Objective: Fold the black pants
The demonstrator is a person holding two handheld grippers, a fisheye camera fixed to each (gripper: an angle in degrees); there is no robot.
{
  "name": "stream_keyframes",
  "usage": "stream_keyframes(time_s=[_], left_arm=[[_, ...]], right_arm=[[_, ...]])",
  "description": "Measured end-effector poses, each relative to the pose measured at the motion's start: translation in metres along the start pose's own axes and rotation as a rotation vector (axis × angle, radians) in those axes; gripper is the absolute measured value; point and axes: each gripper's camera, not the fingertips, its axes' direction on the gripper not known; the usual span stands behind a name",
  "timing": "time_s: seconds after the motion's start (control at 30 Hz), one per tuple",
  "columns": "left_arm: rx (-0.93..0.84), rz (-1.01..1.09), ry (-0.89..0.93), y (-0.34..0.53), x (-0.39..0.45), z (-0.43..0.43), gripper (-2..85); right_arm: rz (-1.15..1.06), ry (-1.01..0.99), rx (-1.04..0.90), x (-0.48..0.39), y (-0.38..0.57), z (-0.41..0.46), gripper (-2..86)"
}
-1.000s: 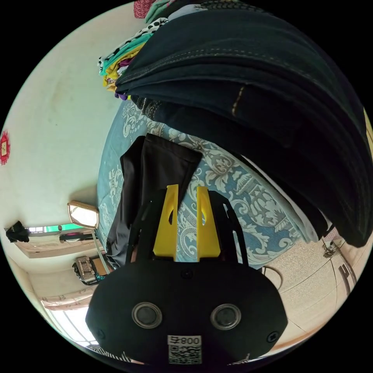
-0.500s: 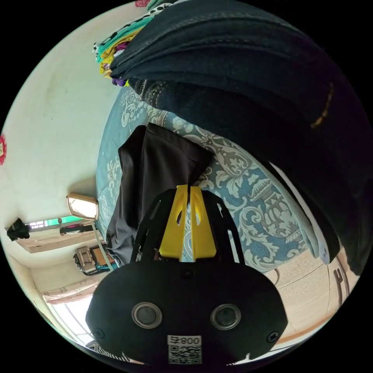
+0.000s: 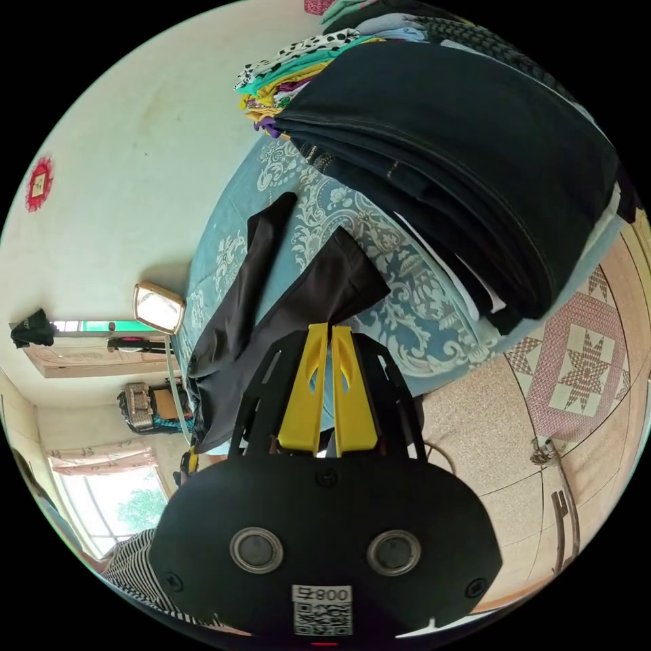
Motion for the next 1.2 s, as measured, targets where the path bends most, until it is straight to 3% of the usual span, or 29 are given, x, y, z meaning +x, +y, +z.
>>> stream_keyframes(time_s=[0.47,0.8,1.0,1.2], left_arm=[[0.033,-0.130,-0.084,-0.011,0.044,-0.002,3.4],[0.099,-0.128,-0.083,-0.030,0.127,-0.012,2.9],[-0.024,0.070,-0.053,-0.082,0.246,0.050,3.2],[-0.241,0.371,-0.021,-0.151,0.423,0.173,5.2]], right_arm=[[0.121,0.031,-0.087,0.056,0.044,0.024,0.9],[-0.022,0.057,-0.024,0.037,0.053,0.023,2.3],[-0.191,0.151,0.028,0.011,0.058,0.025,2.2],[-0.065,-0.035,-0.002,0.022,0.050,0.014,1.1]])
